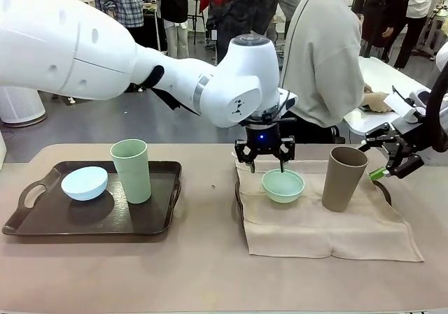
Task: Set up a tray with a mat and arrange the tableware.
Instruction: Place the Picnic Bowl and Reusable plastic cup back onto the Handle tray in front of the human's position.
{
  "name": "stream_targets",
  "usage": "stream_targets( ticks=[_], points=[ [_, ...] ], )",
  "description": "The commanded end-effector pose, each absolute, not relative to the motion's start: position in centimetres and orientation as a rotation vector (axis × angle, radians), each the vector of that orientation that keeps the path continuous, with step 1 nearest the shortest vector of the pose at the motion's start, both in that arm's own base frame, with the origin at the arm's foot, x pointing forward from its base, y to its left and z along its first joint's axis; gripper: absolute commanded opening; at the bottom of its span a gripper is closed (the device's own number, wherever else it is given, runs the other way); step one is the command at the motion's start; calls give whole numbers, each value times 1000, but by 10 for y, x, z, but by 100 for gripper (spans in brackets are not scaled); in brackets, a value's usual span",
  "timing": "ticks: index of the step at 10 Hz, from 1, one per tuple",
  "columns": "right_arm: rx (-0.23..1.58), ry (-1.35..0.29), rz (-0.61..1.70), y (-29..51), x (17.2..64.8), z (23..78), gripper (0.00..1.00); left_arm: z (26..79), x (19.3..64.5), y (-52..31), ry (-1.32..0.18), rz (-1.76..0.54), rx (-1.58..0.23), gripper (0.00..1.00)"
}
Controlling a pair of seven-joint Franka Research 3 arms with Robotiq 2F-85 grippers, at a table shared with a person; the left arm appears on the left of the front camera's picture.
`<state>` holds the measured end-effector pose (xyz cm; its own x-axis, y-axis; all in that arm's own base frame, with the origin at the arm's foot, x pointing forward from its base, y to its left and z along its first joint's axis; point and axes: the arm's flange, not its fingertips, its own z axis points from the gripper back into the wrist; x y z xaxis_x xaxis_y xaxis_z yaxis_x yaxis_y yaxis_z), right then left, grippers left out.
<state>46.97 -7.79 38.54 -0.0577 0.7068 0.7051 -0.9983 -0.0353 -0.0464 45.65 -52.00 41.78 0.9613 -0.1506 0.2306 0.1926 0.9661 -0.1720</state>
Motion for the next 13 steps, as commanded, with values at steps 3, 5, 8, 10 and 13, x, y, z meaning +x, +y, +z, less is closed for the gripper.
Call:
stream_targets(
  ticks=[3, 5, 8, 10, 13],
  points=[
    [514, -415, 1287, -59, 453, 447, 100, 467, 423, -477, -292, -220, -163, 100],
    [367, -364, 1106, -35, 437, 501, 100, 501, 409, -458, -329, -239, -93, 100],
    [228, -358, 887, 12, 405, 557, 100, 546, 392, -422, -359, -244, -36, 100],
    [138, -322, 808, 48, 382, 574, 100, 579, 376, -395, -400, -198, 11, 100],
    [183, -364, 857, 32, 390, 583, 100, 578, 386, -412, -377, -204, -22, 100]
  ],
)
